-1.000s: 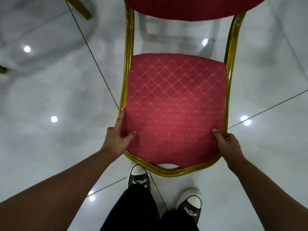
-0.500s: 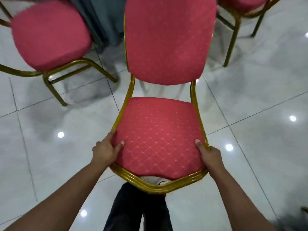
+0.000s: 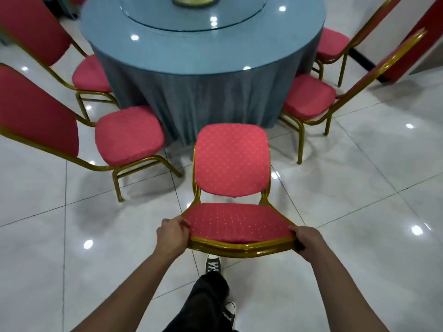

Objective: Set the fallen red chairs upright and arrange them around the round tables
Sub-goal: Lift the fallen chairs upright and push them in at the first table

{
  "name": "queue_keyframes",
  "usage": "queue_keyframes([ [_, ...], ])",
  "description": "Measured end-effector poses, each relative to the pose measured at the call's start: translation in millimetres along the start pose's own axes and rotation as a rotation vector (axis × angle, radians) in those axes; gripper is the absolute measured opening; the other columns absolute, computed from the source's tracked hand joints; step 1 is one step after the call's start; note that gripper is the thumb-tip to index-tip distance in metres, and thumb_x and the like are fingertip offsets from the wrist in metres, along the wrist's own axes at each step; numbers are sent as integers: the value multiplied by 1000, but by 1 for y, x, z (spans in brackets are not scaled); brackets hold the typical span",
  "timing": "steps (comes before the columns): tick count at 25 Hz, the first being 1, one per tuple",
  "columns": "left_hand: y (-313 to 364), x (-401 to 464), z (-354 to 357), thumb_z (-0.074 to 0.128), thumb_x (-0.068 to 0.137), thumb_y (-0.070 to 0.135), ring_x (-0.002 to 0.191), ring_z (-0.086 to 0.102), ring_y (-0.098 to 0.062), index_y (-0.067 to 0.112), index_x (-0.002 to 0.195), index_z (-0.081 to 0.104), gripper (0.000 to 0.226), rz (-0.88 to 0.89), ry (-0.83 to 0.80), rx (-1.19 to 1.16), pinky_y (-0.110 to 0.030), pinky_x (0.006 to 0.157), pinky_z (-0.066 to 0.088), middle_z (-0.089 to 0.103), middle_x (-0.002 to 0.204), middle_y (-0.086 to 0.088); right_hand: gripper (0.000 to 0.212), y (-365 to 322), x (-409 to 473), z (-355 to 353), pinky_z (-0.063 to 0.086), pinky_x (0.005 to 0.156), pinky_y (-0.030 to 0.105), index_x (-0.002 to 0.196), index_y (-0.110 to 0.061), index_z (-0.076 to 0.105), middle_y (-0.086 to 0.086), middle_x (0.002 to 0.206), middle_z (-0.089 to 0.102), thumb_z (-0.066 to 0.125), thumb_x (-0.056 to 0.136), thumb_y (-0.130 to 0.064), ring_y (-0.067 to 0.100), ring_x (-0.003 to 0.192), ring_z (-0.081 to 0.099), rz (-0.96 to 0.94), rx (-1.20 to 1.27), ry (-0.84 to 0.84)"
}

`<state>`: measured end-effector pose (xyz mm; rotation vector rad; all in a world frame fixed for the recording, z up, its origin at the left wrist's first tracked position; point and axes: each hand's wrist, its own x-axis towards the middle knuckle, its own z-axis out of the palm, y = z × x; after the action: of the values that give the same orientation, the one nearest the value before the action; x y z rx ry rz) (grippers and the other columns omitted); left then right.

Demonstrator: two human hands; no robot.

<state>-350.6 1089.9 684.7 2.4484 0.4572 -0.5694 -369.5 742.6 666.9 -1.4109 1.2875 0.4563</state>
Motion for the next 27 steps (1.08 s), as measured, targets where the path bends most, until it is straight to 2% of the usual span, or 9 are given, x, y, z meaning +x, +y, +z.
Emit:
queue_keyframes([
  [4, 29, -9, -6, 28, 106, 36, 119, 50, -33, 23, 121, 61, 38, 174, 92, 53, -45, 102, 42, 54, 123, -10, 30, -34, -27, 15, 55, 85, 45, 126, -7, 57, 16, 112, 60, 58, 99, -18, 27, 92, 58, -321, -14, 163],
  [7, 55, 20, -29, 25, 106, 41, 124, 46, -30, 28, 127, 55, 39, 268, 100, 118, -48, 102, 41, 54, 130, -5, 37, -57, -39, 39, 45, 93, 44, 134, -18, 55, 19, 126, 55, 38, 105, -33, 33, 111, 52, -699, -462, 328],
  [10, 76, 64, -47, 27, 106, 43, 124, 46, -30, 28, 130, 51, 37, 300, 51, 111, -47, 103, 43, 53, 134, -6, 46, -82, -30, 54, 43, 100, 48, 148, -21, 43, 17, 142, 48, 32, 106, -35, 35, 126, 48, -917, -672, 368],
  [16, 118, 110, -69, 20, 104, 49, 124, 48, -32, 29, 130, 47, 42, 273, 96, 198, -49, 103, 37, 52, 132, -6, 66, -130, -13, 60, 31, 115, 49, 158, -33, 21, 10, 164, 25, 28, 99, -61, 30, 147, 30, -931, -689, 257],
  [18, 120, 102, -65, 14, 102, 52, 130, 46, -31, 34, 138, 41, 49, 371, 151, 215, -48, 107, 35, 49, 137, -7, 69, -128, -11, 60, 28, 117, 49, 159, -37, 13, 9, 166, 19, 26, 97, -65, 28, 150, 24, -973, -695, 250],
  [20, 119, 83, -53, 12, 99, 59, 148, 24, -31, 40, 155, 18, 60, 533, 164, 225, -49, 121, 21, 30, 158, -7, 71, -122, -8, 61, 25, 120, 49, 158, -43, 1, 7, 168, 7, 30, 97, -65, 26, 153, 16, -1006, -673, 209],
  [22, 122, 75, -38, 13, 97, 67, 154, -7, -28, 41, 157, -8, 69, 576, 178, 252, -48, 125, 0, -2, 168, -4, 73, -124, -3, 63, 21, 122, 51, 156, -48, -8, 5, 169, -4, 35, 98, -62, 26, 155, 8, -1002, -643, 174],
  [24, 127, 79, -28, 20, 97, 69, 152, -20, -25, 39, 157, -12, 74, 541, 223, 269, -49, 124, -5, -16, 167, -1, 74, -135, 4, 64, 21, 121, 52, 154, -51, -12, 3, 168, -11, 36, 98, -60, 24, 155, 1, -1004, -632, 146],
  [27, 144, 98, -21, 28, 98, 67, 154, -15, -27, 35, 159, -6, 77, 493, 281, 298, -53, 123, 0, -9, 168, -4, 74, -163, 24, 62, 23, 121, 53, 152, -54, -13, -2, 167, -19, 35, 96, -62, 21, 155, -5, -1021, -628, 90],
])
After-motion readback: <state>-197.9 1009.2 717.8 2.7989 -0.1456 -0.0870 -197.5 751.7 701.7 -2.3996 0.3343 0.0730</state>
